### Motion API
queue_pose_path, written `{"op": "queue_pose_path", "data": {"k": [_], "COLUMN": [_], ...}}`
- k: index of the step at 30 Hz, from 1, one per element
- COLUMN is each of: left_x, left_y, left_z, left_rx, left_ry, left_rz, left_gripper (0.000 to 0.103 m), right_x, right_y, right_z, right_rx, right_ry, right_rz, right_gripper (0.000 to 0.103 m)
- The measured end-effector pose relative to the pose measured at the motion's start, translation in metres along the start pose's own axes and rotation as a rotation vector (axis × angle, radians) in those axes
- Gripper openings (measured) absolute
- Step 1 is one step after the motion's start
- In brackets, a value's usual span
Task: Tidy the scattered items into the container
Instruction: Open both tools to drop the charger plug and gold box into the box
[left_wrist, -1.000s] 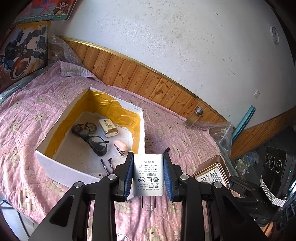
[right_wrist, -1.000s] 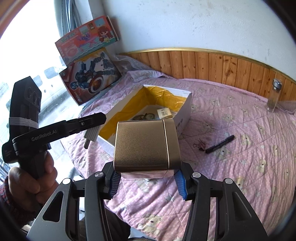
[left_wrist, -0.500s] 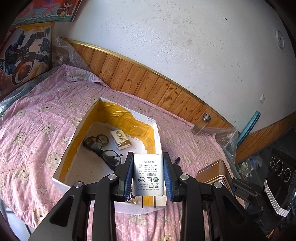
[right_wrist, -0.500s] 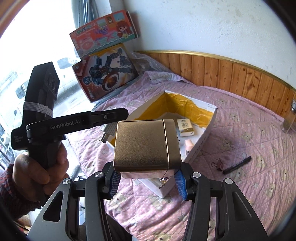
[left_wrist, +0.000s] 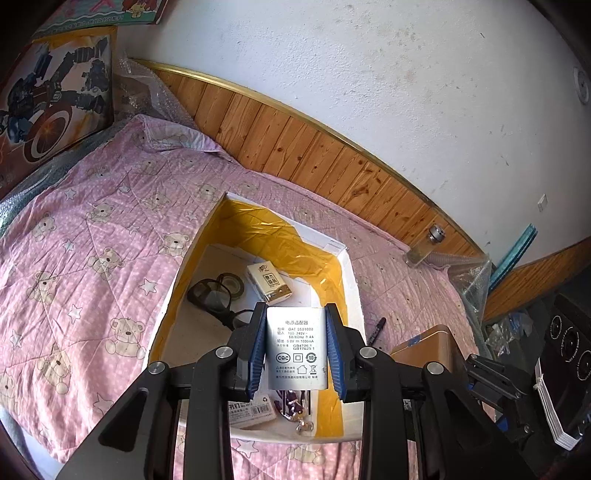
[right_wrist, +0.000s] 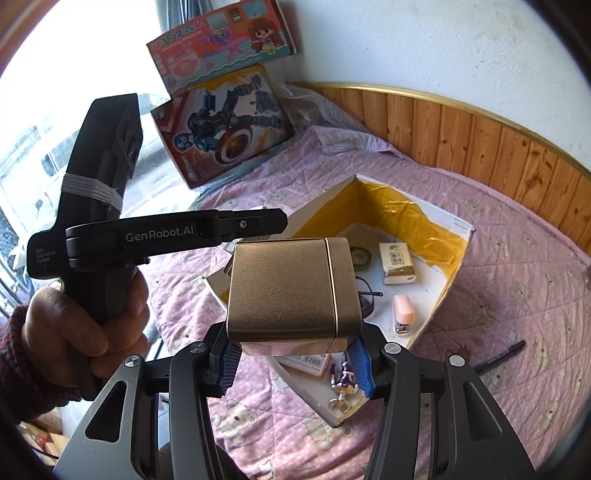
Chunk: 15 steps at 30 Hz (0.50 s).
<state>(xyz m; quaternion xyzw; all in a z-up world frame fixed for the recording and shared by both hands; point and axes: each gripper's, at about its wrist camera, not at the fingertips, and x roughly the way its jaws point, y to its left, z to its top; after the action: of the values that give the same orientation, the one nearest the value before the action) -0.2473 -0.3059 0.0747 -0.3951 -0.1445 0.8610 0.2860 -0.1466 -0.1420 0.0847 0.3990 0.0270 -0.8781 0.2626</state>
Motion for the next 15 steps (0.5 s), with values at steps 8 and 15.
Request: {"op": "queue_pose_path", "data": {"k": [8,15], "left_x": [0.035,0.06], "left_y": [0.022,0.027], "left_z": [0.017,0.024], "left_rx": [-0.018,0.044], "left_ry": [0.13,0.228], "left_rz": [0.013,0.068], "left_gripper": [0.031,0.031], "right_x": [0.045,0.08], "right_y": [-0.009,-0.01], "right_z": [0.011,0.017], "right_rx": [0.035,0.041], "right_ry": [0.132,0.258], "right_rz": [0.072,0.089], "right_gripper": [0.053,0.053]}}
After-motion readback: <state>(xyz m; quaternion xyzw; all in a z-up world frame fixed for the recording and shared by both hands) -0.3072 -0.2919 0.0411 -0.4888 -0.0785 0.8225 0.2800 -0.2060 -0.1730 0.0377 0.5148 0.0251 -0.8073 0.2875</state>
